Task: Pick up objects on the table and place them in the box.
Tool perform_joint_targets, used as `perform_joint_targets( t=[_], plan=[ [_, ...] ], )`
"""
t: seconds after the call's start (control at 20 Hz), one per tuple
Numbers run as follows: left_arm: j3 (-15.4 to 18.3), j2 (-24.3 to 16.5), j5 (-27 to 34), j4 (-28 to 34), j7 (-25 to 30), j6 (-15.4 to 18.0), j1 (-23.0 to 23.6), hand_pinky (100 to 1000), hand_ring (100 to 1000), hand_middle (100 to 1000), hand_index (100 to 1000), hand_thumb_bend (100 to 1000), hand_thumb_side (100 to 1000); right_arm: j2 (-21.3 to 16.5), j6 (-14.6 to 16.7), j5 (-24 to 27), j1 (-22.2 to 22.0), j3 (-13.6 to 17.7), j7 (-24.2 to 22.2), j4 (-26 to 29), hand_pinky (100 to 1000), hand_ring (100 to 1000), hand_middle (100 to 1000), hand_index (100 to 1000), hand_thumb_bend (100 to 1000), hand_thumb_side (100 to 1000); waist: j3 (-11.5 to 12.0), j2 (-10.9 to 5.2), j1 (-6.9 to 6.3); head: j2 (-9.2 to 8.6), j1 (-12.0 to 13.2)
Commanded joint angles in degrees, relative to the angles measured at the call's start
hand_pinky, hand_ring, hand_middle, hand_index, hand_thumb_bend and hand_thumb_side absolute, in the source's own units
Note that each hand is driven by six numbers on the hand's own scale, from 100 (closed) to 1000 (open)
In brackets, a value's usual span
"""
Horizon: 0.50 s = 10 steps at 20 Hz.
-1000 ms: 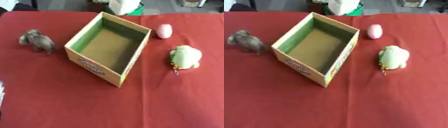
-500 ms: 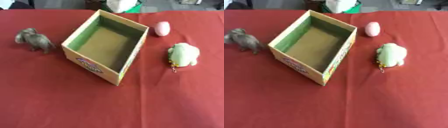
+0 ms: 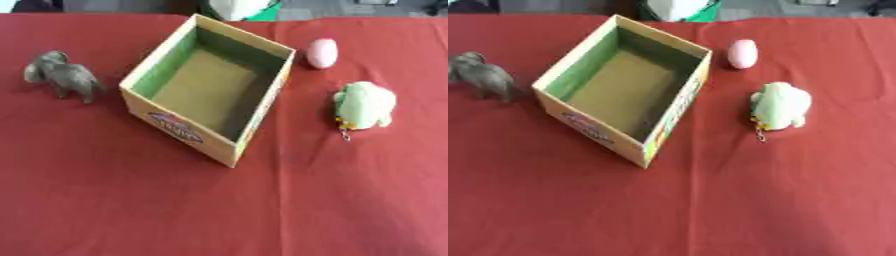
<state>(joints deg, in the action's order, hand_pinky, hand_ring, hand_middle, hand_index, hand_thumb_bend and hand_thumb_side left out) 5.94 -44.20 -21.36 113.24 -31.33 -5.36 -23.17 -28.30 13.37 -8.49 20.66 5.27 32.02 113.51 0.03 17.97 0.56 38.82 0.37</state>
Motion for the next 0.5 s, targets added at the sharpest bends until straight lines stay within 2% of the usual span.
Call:
perform_joint_targets(
  t=[0.05,0.25,0.45,0.5],
  plan=[
    [0.27,-5.60,-3.02,-1.59,4.11,-1.93,-2.46,622,753,791,884,135,919,-2.00,0.11,-0.26,0.31,0.37,-0.16,1.08,787,806,751,848,100,982,-0.03,-1.28,0.00,0.64,0.57],
    [-0.97,-9.43,-7.29,-7.10,11.63,-1.00,-6.28,653,783,805,888,243,950,-2.25,0.09,-0.26,0.24,0.21,-0.35,1.08,787,809,751,847,100,981,-0.18,-1.31,0.07,0.31,0.98],
    [-2.78,-12.65,-11.97,-13.78,19.92,2.02,-10.32,665,811,819,901,461,1000,-2.56,0.09,-0.26,0.25,-0.06,-0.66,1.08,787,812,751,847,100,981,-0.54,-1.21,0.08,-0.21,1.19],
    [-3.30,-13.26,-13.31,-15.69,22.13,2.91,-11.55,667,815,821,900,558,1000,-2.64,0.09,-0.25,0.27,-0.14,-0.75,1.08,787,813,751,847,100,980,-0.64,-1.20,0.10,-0.21,1.18]
  ],
)
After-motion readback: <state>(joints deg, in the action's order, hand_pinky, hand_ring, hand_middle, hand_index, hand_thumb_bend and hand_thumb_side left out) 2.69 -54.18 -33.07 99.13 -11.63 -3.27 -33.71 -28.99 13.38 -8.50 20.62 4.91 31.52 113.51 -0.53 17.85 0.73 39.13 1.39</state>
